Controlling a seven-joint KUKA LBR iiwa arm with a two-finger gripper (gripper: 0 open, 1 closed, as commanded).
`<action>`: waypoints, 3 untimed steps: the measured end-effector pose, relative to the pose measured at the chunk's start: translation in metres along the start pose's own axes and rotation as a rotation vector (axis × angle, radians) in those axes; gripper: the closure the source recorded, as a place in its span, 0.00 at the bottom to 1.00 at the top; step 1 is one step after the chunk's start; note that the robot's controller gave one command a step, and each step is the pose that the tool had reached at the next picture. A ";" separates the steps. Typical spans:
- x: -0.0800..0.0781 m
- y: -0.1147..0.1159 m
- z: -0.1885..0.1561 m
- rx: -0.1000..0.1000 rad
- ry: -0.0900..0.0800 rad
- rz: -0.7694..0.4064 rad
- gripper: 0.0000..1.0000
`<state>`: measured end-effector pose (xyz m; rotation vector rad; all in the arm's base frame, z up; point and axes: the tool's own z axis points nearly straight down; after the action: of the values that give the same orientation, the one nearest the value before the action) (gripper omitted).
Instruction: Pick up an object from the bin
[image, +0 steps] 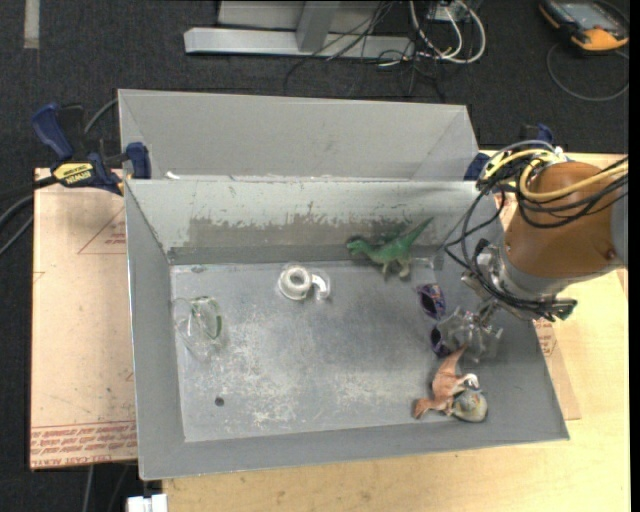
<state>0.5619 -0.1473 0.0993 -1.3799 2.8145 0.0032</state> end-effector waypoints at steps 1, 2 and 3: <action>-0.001 0.007 0.001 0.004 -0.006 0.000 1.00; 0.003 0.001 -0.011 -0.002 -0.004 0.040 1.00; 0.012 0.018 -0.024 0.012 -0.013 0.024 1.00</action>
Offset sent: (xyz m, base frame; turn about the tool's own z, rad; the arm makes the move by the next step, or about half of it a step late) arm -0.0023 -0.0047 0.0136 0.0444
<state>0.5403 -0.1457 0.1228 -1.3389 2.8150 -0.0045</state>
